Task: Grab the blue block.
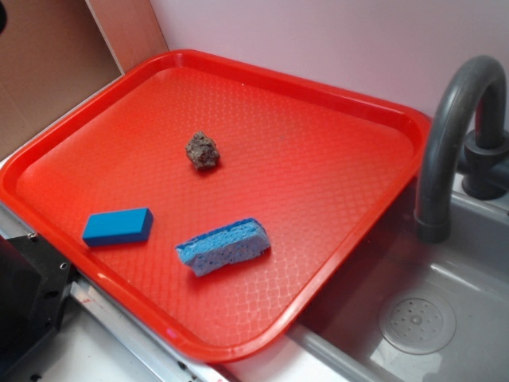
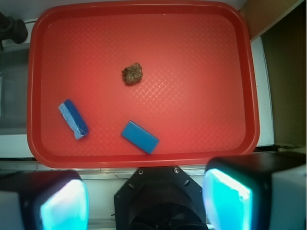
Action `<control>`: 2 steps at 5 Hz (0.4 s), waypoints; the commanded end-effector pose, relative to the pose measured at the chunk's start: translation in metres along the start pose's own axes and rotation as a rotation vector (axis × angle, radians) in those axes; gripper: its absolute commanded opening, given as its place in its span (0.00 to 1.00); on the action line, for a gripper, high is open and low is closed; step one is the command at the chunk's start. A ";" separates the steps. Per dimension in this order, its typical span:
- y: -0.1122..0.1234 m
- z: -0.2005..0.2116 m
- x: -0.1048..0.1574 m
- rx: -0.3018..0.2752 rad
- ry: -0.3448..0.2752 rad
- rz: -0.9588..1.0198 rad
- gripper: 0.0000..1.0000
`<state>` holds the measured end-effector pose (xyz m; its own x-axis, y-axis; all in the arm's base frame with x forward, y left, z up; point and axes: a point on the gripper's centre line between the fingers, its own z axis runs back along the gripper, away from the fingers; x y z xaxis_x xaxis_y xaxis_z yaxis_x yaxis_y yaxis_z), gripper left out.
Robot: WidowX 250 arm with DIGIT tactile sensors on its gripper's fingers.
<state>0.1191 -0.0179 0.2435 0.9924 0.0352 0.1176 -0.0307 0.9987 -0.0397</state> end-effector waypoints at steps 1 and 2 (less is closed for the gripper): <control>0.000 0.000 0.000 0.000 0.000 0.000 1.00; -0.013 -0.021 0.011 -0.048 -0.035 -0.248 1.00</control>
<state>0.1299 -0.0292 0.2209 0.9719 -0.1869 0.1433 0.1966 0.9788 -0.0572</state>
